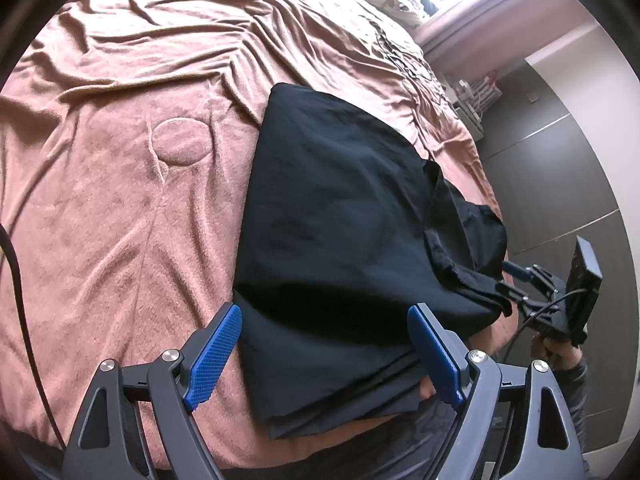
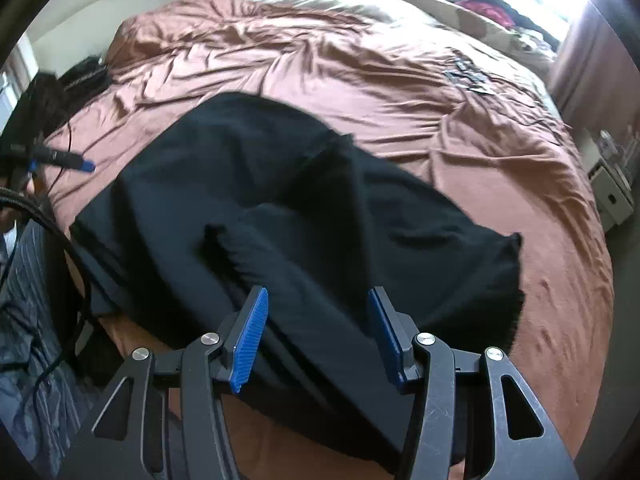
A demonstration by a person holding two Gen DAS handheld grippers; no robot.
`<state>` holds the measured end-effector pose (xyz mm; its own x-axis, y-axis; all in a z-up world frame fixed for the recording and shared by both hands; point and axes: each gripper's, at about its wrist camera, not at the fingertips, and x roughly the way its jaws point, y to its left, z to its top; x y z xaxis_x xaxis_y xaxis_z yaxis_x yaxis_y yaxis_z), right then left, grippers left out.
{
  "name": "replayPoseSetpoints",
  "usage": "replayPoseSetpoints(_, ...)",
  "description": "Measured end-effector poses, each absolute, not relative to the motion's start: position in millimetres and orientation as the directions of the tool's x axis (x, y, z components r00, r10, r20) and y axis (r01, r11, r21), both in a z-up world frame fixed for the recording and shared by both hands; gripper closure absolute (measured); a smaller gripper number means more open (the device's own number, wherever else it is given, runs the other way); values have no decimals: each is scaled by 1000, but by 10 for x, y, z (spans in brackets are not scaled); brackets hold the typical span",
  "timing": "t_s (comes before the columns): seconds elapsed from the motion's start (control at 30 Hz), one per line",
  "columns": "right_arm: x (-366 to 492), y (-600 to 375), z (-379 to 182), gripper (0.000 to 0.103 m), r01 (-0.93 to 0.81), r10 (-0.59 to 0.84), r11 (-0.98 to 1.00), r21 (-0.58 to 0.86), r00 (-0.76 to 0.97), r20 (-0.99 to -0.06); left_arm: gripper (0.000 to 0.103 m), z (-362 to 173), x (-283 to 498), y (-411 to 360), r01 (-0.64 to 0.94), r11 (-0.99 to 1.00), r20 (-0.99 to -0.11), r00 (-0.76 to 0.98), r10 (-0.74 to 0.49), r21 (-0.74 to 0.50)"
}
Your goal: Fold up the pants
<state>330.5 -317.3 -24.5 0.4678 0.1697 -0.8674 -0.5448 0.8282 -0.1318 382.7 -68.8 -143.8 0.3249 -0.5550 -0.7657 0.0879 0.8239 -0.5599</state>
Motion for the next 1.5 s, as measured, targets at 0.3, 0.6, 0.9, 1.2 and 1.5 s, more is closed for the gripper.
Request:
replayPoseSetpoints(0.3, 3451, -2902, -572, 53, -613, 104, 773, -164, 377, -920, 16, -1451, 3805, -651, 82, 819, -762, 324, -561, -568)
replayPoseSetpoints(0.6, 3717, -2912, -625, 91, -557, 74, 812, -177, 399, -914, 16, -1502, 3813, -635, 76, 818, -765, 315, -562, -569)
replayPoseSetpoints(0.9, 3741, -3398, -358, 99, -421, 237, 907, 7, 497, -834, 16, -1513, 3840, -658, 72, 821, -768, 314, -557, -566)
replayPoseSetpoints(1.2, 3778, -4222, -237, 99, -154, 266, 964, 218, 604, -751, 16, -1540, 3880, -755, 78, 824, -774, 301, -557, -562)
replayPoseSetpoints(1.5, 3663, -4689, -365, 98, 48, 193, 959, 278, 608, -770, 16, -1534, 3899, -806, 87, 824, -776, 295, -557, -559)
